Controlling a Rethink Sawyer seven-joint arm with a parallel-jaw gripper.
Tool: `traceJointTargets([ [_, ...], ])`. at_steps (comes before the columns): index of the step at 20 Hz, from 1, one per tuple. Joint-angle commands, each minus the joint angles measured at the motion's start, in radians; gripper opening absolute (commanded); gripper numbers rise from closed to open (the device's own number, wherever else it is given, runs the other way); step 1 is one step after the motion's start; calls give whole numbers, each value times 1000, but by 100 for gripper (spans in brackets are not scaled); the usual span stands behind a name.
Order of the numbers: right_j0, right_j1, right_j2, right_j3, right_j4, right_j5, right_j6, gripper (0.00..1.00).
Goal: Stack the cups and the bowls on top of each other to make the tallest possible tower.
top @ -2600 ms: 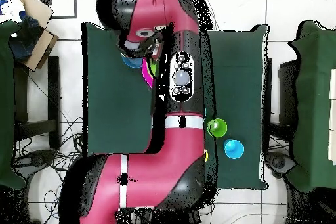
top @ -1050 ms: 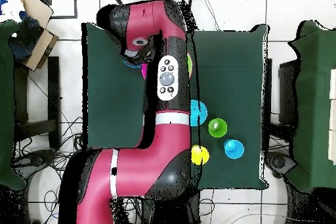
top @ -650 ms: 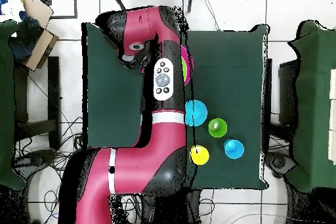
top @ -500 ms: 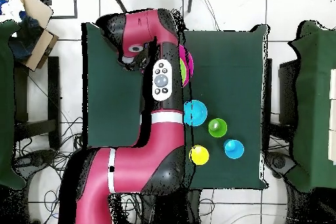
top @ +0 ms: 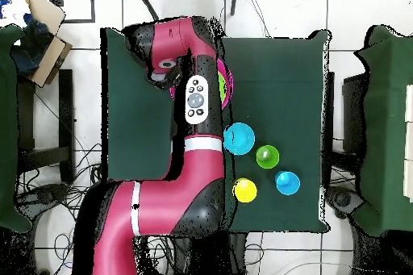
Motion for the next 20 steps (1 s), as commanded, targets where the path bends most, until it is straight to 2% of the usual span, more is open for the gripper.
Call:
traceJointTargets([
  [1,18,-30,30,10,9,-76,213,100],
  [10,7,-65,16,54,50,-76,173,100],
  [15,7,-110,-4,83,80,-43,148,100],
  [20,5,-142,-16,114,101,-51,140,100],
])
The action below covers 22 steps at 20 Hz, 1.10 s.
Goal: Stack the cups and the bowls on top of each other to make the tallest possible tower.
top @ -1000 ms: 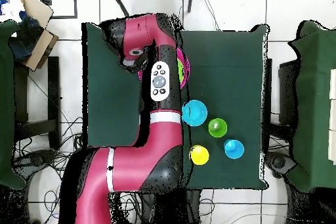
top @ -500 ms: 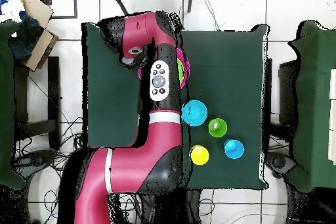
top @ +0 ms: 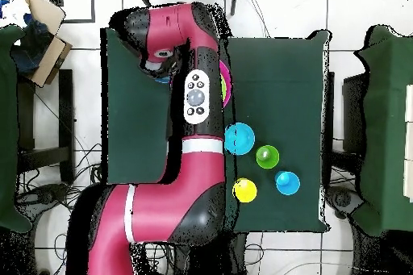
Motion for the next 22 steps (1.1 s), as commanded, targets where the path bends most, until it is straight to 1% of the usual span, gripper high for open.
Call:
traceJointTargets([
  [1,6,-82,13,129,26,-31,145,100],
  [4,17,-84,12,137,39,-52,173,100],
  [9,47,-15,33,68,71,-76,236,100],
  [15,67,35,49,5,111,-76,252,100],
  [22,76,73,48,-31,150,-94,268,100],
])
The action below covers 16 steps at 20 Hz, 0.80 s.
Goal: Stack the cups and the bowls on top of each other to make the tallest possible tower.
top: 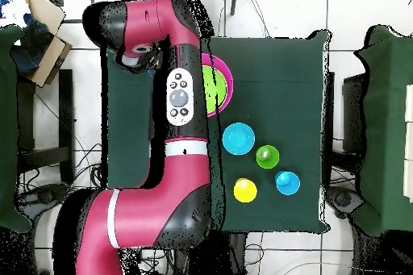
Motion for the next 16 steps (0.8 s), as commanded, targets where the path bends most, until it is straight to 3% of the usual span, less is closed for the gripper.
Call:
traceJointTargets([
  [1,24,78,80,-3,21,-70,224,100],
  [16,47,157,58,-74,32,-167,183,100],
])
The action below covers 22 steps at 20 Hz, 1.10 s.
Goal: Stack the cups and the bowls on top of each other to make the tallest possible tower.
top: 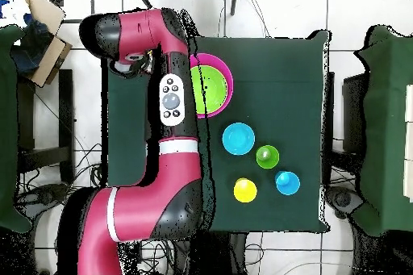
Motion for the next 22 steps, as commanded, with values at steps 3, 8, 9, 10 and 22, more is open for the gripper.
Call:
traceJointTargets([
  [3,18,72,66,-13,-8,-119,128,100],
  [8,21,110,68,-56,-9,-132,131,100],
  [9,21,115,67,-60,-9,-135,130,100],
  [10,21,118,66,-63,-8,-135,130,100],
  [22,21,164,69,-110,-1,-135,131,100],
])
